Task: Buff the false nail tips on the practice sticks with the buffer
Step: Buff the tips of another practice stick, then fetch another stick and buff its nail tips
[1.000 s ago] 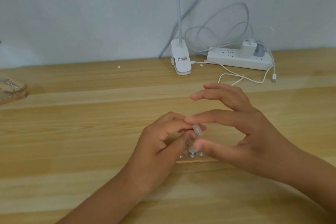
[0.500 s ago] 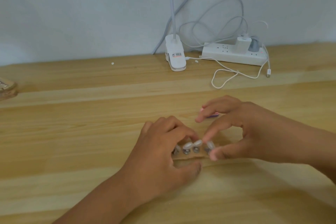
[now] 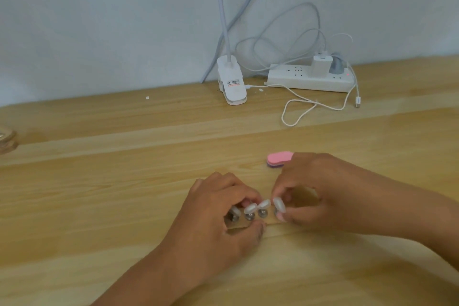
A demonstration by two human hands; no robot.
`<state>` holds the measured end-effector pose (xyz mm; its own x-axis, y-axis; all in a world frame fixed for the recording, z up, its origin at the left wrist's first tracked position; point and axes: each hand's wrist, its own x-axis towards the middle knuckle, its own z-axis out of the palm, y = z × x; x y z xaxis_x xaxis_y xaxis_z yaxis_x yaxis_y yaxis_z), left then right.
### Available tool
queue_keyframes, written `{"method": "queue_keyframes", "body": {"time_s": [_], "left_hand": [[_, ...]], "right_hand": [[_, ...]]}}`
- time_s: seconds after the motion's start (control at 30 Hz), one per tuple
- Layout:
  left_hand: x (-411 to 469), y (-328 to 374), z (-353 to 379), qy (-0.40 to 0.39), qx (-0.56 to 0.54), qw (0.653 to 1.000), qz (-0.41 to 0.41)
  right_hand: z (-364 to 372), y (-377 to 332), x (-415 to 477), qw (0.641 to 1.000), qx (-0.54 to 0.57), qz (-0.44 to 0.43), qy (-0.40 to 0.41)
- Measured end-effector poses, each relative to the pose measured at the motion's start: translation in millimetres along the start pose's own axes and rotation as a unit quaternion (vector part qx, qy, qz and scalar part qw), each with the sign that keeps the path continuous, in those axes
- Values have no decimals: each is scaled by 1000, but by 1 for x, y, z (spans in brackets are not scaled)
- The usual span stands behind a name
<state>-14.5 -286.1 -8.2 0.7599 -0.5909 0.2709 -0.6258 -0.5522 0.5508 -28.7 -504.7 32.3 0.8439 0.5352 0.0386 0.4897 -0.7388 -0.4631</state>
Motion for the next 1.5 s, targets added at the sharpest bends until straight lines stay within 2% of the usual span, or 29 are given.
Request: {"method": "queue_keyframes", "body": {"time_s": [0.2,0.33,0.4,0.53,0.63,0.73,0.83,0.87,1.0,1.13,1.23,1.4,1.5], "left_hand": [[-1,1,0,0,-1,1000,-8],[-2,2,1,20,-6,1000,-3],[-3,1,1,56,-18,998,0],[8,6,-6,157,-60,986,1],[39,18,-6,140,-43,988,54],[75,45,10,50,-37,994,89],[113,77,44,-44,1,987,153],[129,88,58,-72,5,987,144],[206,123,127,-103,19,986,129],[265,162,186,-139,50,978,144],[281,170,212,-112,128,968,184],[289,168,223,-67,109,970,205],[288,171,223,-43,118,976,179]], "right_hand": [[1,-1,1,1000,-6,1,14],[3,-2,-1,999,-11,27,-38],[4,-5,-1,999,-10,29,-41],[-16,-2,-9,998,4,55,-13],[-44,20,-34,988,20,142,50],[-74,64,-73,950,52,270,148],[-96,116,-114,886,34,389,249],[-102,133,-124,861,21,425,279],[-122,197,-153,771,-28,546,327],[-130,242,-161,718,-29,592,365],[-125,269,-162,693,-40,611,381],[-120,286,-163,673,-76,620,396],[-108,277,-166,655,-82,603,448]]}}
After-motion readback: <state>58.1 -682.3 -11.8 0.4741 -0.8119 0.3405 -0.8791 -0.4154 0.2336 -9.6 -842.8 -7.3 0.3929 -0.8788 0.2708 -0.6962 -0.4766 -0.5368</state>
